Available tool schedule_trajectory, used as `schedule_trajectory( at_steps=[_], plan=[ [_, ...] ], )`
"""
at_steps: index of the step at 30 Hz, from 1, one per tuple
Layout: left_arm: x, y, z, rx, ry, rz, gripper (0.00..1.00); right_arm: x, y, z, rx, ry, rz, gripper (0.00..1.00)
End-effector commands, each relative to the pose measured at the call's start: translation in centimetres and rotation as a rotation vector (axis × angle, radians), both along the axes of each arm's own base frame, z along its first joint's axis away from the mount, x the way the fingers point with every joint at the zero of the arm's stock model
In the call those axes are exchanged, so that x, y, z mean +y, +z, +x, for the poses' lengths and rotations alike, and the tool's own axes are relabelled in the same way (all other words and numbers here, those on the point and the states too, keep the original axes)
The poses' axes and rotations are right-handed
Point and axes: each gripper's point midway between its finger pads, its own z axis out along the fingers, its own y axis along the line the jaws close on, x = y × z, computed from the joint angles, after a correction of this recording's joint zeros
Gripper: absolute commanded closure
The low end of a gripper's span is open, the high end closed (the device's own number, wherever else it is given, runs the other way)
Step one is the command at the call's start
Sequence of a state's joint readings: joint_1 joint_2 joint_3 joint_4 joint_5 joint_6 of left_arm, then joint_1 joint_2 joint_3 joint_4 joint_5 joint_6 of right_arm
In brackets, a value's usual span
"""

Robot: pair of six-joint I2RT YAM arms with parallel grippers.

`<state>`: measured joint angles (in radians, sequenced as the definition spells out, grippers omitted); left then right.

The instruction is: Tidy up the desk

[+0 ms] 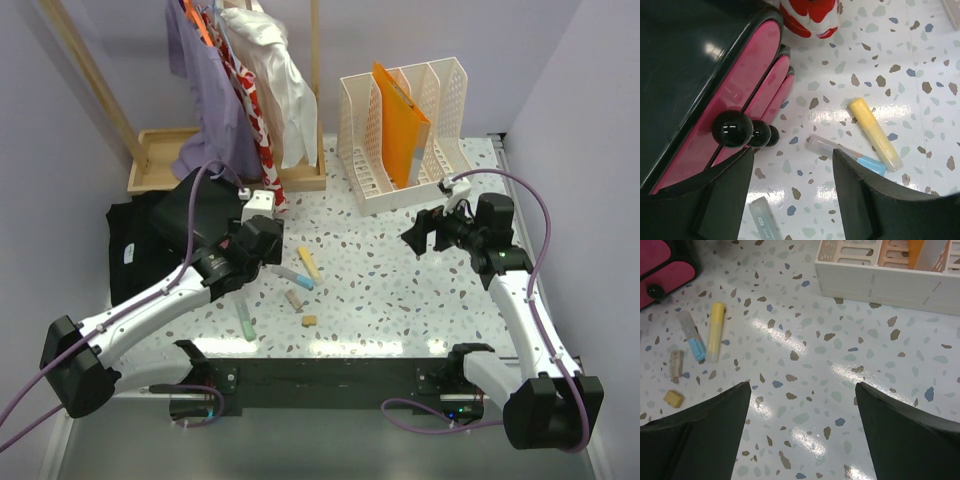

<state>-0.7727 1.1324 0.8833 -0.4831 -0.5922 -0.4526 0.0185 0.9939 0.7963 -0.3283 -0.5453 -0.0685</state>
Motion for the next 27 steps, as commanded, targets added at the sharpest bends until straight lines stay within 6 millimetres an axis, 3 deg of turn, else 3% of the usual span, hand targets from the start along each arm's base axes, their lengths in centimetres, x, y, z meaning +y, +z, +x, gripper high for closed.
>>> schedule_trajectory(
  at_steps=[1,10,11,12,14,15,27],
  plan=[
    [1.2,-0.1,0.4,-0.038,0.204,-0.117,0.29,0.0,1.0,0.3,-0.044,0.011,0.003,0.1],
    [3.5,-3.4,0.6,-0.018,0.511,-0.094,0.28,0.1,0.9,0.3,-0.042,0.013,0.005,0.1],
    [3.7,-2.6,1.2,-0.047,0.551,-0.085,0.29,0.1,0.9,0.4,-0.042,0.012,0.005,0.1],
    [4.2,-3.7,0.9,-0.022,0.603,-0.048,0.32,0.1,0.9,0.4,-0.043,0.012,0.005,0.1],
    [4.2,-3.1,1.6,-0.042,0.655,-0.041,0.35,0.1,0.9,0.4,-0.04,0.012,0.005,0.1],
    [4.4,-4.1,1.4,-0.025,0.692,-0.014,0.39,0.1,0.9,0.4,-0.04,0.013,0.005,0.1],
    [4.6,-5.4,3.0,-0.06,0.802,0.046,0.46,0.2,1.1,0.3,-0.041,0.016,0.01,0.1]
  ],
)
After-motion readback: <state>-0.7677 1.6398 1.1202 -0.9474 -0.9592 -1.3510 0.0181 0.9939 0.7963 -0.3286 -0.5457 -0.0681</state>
